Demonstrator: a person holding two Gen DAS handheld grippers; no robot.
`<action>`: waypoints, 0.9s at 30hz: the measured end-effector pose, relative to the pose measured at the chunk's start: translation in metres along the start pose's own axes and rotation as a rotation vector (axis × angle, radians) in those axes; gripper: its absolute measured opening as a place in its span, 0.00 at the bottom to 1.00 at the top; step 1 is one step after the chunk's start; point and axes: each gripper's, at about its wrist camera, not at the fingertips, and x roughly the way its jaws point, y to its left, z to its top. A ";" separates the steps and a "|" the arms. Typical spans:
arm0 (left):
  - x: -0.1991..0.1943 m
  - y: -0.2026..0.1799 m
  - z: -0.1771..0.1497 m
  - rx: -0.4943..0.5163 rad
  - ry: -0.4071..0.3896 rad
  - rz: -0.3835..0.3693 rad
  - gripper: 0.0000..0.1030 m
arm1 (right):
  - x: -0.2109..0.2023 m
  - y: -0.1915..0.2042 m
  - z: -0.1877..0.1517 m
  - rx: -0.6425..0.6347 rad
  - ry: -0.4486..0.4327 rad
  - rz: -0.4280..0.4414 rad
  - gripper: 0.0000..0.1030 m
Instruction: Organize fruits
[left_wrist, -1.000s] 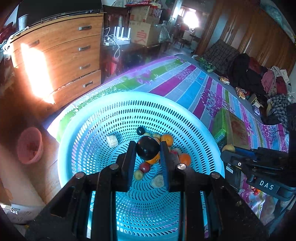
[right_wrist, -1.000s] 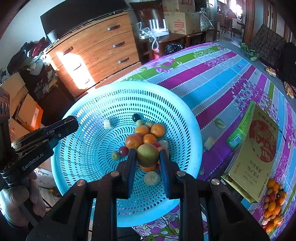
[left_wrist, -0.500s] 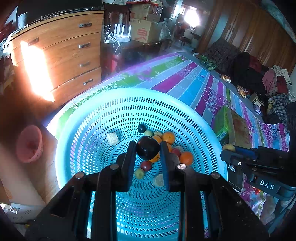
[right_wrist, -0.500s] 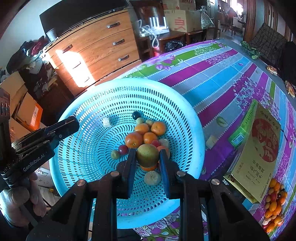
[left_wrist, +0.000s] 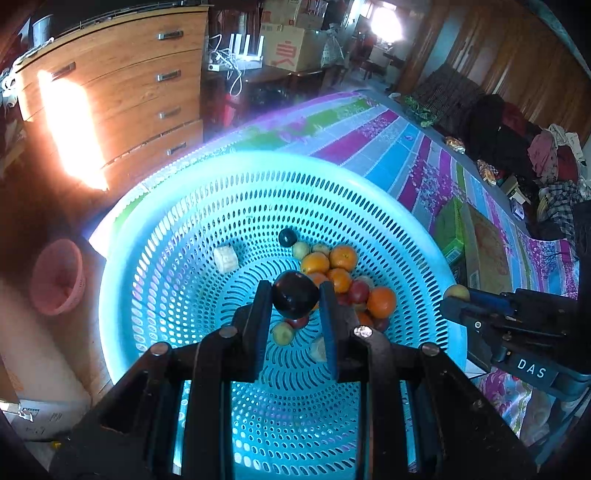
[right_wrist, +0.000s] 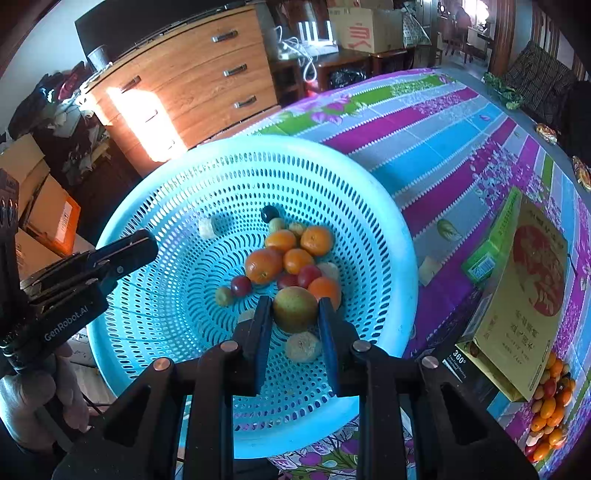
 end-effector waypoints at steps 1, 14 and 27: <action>0.001 0.000 0.000 0.000 0.006 0.002 0.26 | 0.002 -0.001 -0.001 0.002 0.006 -0.002 0.27; 0.027 0.006 -0.015 -0.010 0.104 0.004 0.26 | 0.029 -0.002 -0.012 -0.005 0.078 -0.001 0.27; 0.033 0.007 -0.018 -0.011 0.123 0.005 0.26 | 0.040 -0.003 -0.015 0.002 0.107 0.000 0.27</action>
